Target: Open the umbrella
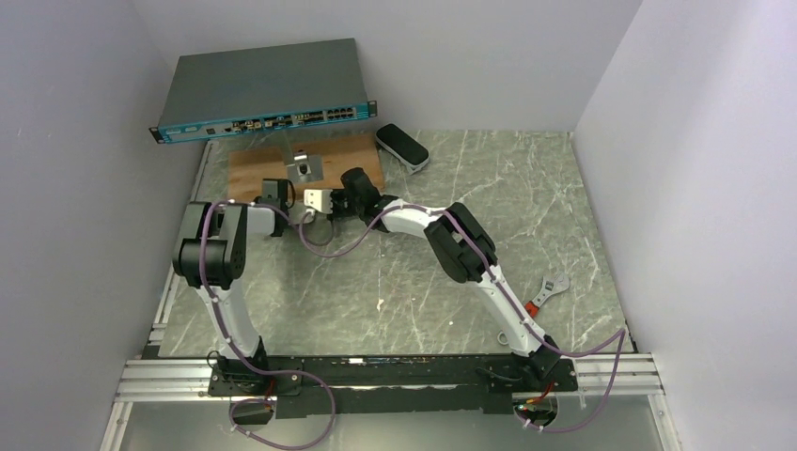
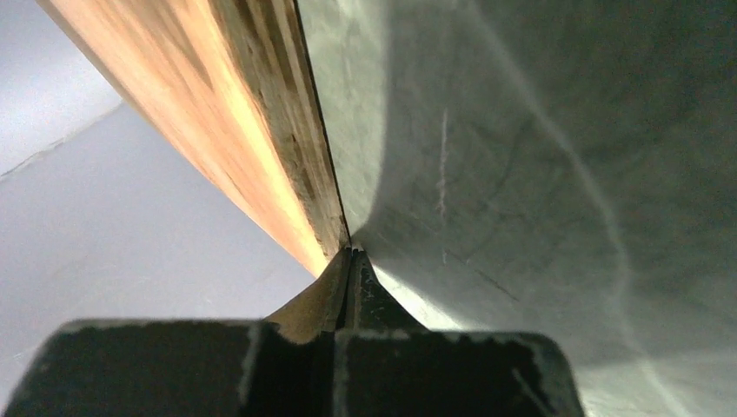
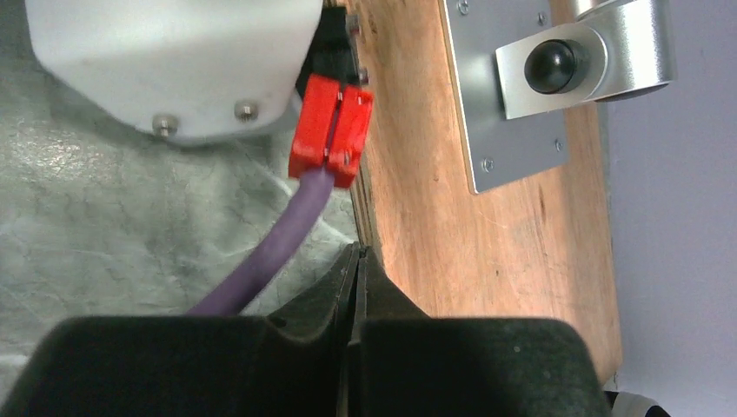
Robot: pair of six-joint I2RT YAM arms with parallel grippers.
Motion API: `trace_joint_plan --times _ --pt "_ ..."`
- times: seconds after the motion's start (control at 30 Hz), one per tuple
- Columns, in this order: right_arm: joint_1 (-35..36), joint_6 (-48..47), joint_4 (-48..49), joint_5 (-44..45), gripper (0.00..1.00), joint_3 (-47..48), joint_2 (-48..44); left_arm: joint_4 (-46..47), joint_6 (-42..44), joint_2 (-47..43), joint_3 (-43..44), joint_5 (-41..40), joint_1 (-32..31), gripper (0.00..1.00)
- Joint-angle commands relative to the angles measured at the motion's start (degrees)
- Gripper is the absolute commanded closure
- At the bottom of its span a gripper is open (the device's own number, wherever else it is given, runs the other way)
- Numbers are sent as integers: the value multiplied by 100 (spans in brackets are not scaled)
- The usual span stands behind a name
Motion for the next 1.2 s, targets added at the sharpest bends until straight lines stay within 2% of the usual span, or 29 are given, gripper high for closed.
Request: trace_joint_plan --times 0.0,0.23,0.37,0.57,0.67,0.87,1.0,1.07,1.17 --pt "-755 -409 344 1914 100 104 460 562 900 182 91 200 537 100" --pt "-753 -400 522 1784 100 -363 171 746 1253 -34 -352 311 1180 100" --pt "-746 -280 621 1530 100 -889 -224 1019 1341 301 -81 164 1447 100" --pt "-737 -129 751 1081 100 -1824 -1004 1093 1276 582 335 94 1478 100" --pt "-751 40 714 858 100 -2257 -1454 971 1314 118 -13 395 1441 100" --pt "-861 599 500 429 100 -3224 -2537 -48 1081 -1648 -1197 1413 1185 99" --pt "-1180 1246 -31 45 85 -3591 -3178 -776 848 -2772 -1746 2061 820 81" --pt "-1429 1636 -265 -160 71 -3650 -3408 -1214 706 -3215 -1887 2274 571 68" --pt "-1934 2585 -796 -541 44 -3200 -3436 -1827 359 -3849 -1980 2667 190 46"
